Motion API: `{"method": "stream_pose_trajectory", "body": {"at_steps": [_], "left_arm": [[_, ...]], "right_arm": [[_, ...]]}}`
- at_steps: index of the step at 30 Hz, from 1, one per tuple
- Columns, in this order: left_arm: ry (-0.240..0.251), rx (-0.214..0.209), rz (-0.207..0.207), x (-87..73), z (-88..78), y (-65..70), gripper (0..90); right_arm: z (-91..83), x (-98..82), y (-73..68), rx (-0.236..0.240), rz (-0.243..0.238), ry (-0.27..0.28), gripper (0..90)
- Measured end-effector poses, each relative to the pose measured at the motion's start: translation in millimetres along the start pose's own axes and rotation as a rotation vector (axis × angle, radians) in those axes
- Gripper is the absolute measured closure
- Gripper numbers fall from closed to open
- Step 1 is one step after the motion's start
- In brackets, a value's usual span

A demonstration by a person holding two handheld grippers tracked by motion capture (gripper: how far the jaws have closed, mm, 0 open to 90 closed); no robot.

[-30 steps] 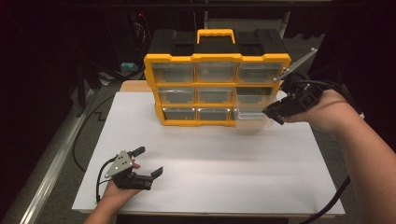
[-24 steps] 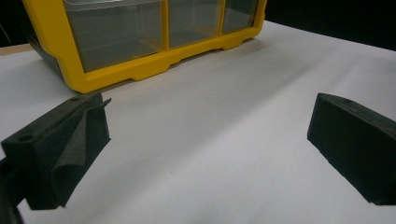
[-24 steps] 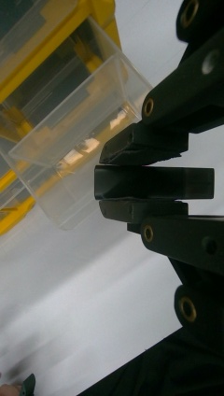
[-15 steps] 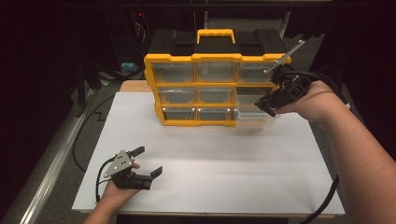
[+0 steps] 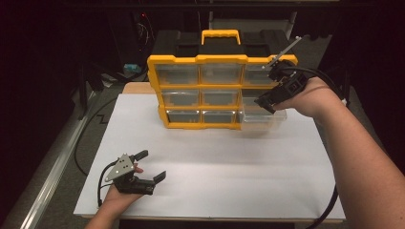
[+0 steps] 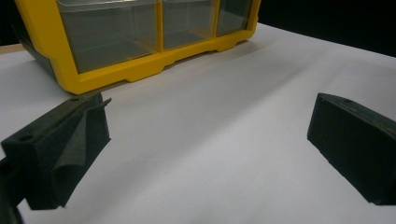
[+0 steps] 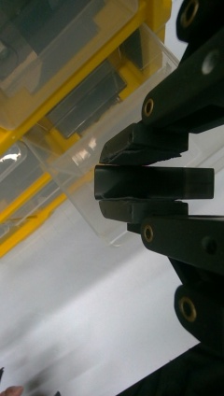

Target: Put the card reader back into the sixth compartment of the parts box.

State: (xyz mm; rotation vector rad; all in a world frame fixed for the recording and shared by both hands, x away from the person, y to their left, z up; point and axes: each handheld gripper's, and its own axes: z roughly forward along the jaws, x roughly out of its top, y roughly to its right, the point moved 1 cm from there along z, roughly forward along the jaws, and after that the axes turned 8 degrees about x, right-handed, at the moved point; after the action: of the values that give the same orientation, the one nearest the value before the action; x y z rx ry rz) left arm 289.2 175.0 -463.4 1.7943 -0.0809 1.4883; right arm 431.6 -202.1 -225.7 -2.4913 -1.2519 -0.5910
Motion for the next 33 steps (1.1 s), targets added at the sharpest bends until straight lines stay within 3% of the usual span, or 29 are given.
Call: {"method": "stream_pose_trajectory", "body": {"at_steps": [10,33], "left_arm": [[0.003,-0.005,-0.018,1.6,-0.3,-0.6,0.2],[0.012,-0.006,-0.014,2.8,-1.2,-1.3,0.2]], "right_arm": [[3.4,5.5,8.9,-0.016,0.001,-0.014,74.0],[20.0,4.7,17.9,-0.017,0.009,-0.05,74.0]]}}
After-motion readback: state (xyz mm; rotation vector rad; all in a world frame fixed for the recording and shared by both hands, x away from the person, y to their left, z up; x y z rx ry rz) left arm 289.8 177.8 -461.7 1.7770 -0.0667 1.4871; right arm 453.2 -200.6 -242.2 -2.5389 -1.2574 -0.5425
